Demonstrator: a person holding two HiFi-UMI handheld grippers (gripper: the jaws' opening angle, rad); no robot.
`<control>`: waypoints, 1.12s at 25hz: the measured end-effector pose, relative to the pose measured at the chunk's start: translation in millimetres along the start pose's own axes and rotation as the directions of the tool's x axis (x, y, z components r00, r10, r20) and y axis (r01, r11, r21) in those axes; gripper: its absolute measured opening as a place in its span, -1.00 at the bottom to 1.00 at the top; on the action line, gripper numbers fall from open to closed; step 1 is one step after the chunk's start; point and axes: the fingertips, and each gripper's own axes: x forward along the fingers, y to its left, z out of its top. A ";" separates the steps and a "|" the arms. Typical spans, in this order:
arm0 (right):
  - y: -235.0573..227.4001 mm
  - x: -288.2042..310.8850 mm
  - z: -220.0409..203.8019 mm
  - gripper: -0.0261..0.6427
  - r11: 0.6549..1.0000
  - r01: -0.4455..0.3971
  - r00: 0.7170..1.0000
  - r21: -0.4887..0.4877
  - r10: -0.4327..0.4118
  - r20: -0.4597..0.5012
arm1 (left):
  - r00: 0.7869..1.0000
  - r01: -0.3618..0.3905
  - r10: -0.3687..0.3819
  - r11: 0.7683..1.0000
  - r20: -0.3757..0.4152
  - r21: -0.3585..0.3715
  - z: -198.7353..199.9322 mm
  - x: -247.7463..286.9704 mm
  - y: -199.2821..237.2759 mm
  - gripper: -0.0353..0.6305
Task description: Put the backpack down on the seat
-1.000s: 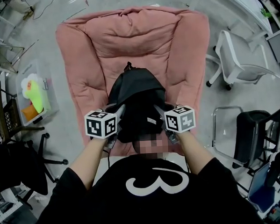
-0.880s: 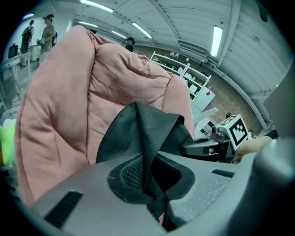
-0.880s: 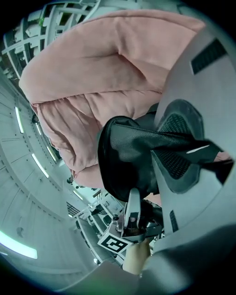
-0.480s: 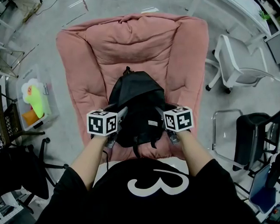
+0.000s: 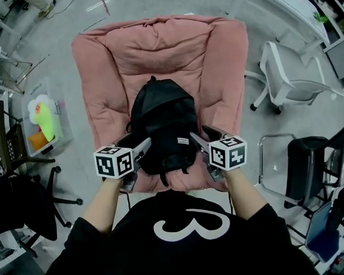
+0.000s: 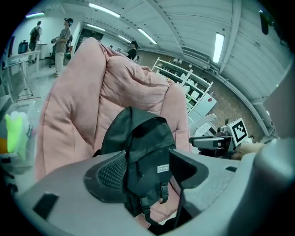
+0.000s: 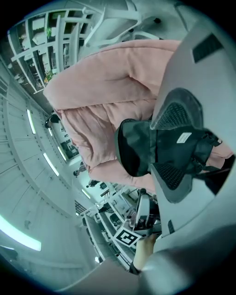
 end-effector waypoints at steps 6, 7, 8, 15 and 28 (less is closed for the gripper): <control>64.5 -60.0 9.0 -0.25 0.974 -0.220 0.974 -0.050 0.222 0.033 | 0.994 0.028 -0.026 0.999 0.108 -0.019 -3.4 -59.3 -53.7 -0.06; 74.6 -71.9 10.5 -0.27 0.967 -0.244 0.968 -0.070 0.247 0.041 | 0.991 0.041 -0.038 0.999 0.130 -0.019 -3.3 -69.1 -65.8 -0.06; 83.4 -84.3 12.1 -0.33 0.961 -0.261 0.962 -0.091 0.267 0.051 | 0.988 0.057 -0.054 0.998 0.148 -0.016 -3.9 -78.1 -79.1 -0.06; 132.7 -171.0 15.6 -0.86 0.921 -0.350 0.912 -0.172 0.377 0.162 | 0.959 0.165 -0.169 0.986 0.229 0.037 -16.2 -135.2 -168.2 -0.39; 210.1 -278.2 0.9 -0.91 0.852 -0.419 0.835 -0.315 0.498 0.235 | 0.872 0.236 -0.327 0.932 0.364 0.273 -21.2 -233.4 -287.8 -0.88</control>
